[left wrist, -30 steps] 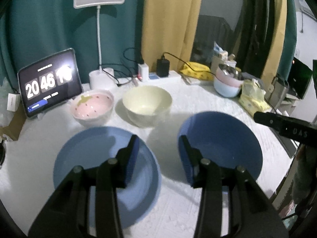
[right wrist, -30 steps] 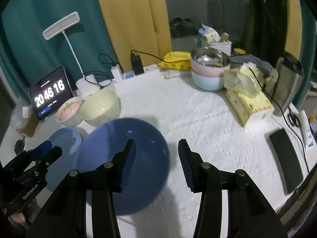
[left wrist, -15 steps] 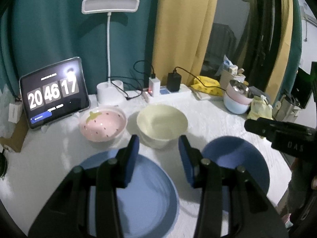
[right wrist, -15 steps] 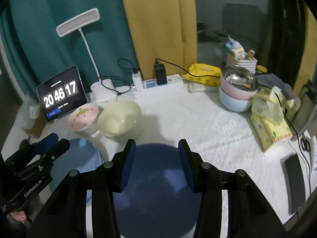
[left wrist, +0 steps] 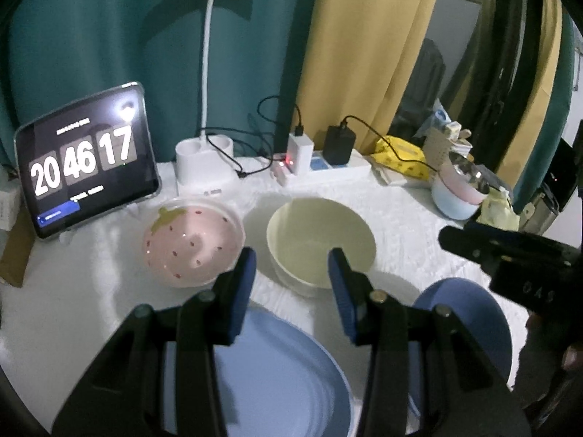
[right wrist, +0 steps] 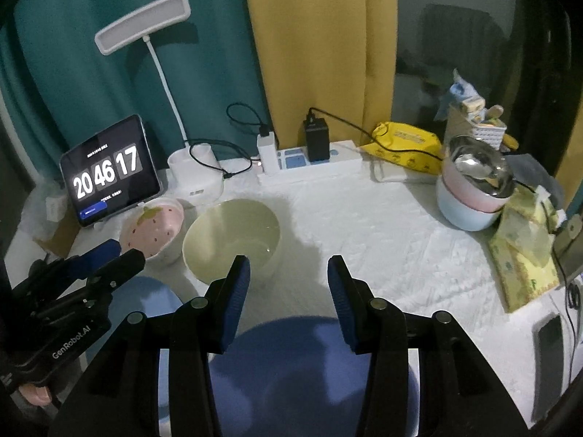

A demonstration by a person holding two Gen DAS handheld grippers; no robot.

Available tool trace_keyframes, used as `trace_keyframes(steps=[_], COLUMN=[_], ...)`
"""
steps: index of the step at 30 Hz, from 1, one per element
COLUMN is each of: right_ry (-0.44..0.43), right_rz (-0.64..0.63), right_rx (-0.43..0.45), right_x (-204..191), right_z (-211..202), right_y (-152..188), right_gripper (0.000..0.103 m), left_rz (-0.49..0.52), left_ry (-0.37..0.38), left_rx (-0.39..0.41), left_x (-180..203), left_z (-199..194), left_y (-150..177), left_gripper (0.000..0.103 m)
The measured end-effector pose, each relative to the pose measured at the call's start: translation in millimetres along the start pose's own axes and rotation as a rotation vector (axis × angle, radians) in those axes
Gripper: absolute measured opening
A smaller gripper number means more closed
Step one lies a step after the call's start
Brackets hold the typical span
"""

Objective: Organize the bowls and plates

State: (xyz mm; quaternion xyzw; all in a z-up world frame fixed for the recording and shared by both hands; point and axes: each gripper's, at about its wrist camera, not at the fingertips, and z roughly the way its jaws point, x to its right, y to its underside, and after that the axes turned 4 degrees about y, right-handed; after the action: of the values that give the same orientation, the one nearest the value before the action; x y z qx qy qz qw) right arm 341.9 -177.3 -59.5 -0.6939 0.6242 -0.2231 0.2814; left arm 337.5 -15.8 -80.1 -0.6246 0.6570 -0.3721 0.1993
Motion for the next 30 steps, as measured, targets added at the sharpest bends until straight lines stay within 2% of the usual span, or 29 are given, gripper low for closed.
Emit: trace_keyframes(steps=[13,30], right_ry=[0.0,-0.026], right_rz=[0.016,0.051], right_rx=[-0.083,-0.22], right_x=[-10,-10], right_z=[50,120], right_y=[-23,-17], right_gripper=[0.047,0.047], left_rz=[-0.034,-0.015], left_ry=[0.0,-0.055], left_rx=[-0.116,-0.223], left_x=[-14,-9], left_z=[52,99], left_y=[-6,-6], left_gripper=[0.044,0.044])
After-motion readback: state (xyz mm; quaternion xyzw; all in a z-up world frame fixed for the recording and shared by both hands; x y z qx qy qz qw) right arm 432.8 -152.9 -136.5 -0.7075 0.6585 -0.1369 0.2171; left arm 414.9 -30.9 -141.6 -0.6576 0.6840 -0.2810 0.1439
